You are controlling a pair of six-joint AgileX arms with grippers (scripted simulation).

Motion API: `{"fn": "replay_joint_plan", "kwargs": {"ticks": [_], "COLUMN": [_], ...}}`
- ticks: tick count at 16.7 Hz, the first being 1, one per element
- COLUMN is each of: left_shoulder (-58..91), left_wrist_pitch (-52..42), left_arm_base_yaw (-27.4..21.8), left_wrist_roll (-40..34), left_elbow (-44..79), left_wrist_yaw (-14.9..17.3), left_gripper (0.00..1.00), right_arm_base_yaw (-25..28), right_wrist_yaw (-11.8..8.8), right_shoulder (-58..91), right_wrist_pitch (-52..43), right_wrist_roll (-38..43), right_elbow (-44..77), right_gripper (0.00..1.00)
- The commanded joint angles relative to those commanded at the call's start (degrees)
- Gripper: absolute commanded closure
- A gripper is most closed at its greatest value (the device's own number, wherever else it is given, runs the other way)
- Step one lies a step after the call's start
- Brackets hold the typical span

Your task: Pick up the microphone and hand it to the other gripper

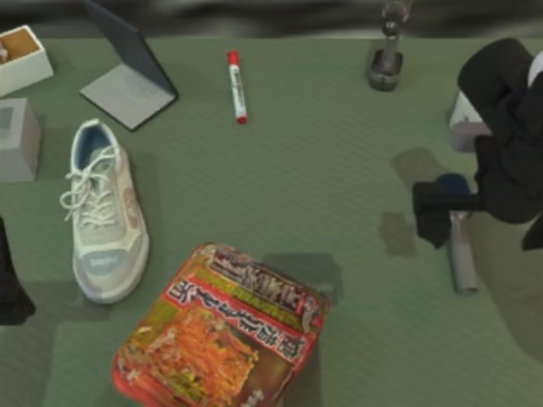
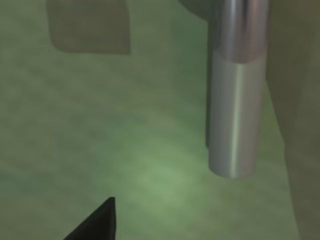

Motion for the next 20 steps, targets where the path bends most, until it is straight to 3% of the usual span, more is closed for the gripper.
{"fn": "replay_joint_plan", "kwargs": {"ticks": [9,15,20], "left_shoulder": [0.0,0.0,0.0], "left_wrist_pitch": [0.0,0.0,0.0], "left_arm_base_yaw": [0.0,0.0,0.0], "left_wrist_roll": [0.0,0.0,0.0], "left_elbow": [0.0,0.0,0.0], "left_wrist_yaw": [0.0,0.0,0.0], "left_gripper": [0.0,0.0,0.0], "right_arm_base_yaw": [-0.29,-0.34,-0.34], "right_wrist_yaw": [0.06,0.07,0.07], "right_shoulder": [11.03,12.47,12.47], "right_wrist_pitch": [19.07,21.14,21.14], "right_wrist_roll": [-0.33,-0.35,-0.35], "right_elbow": [-7.8,-8.73,-8.73], "right_gripper": [0.0,0.0,0.38]}}
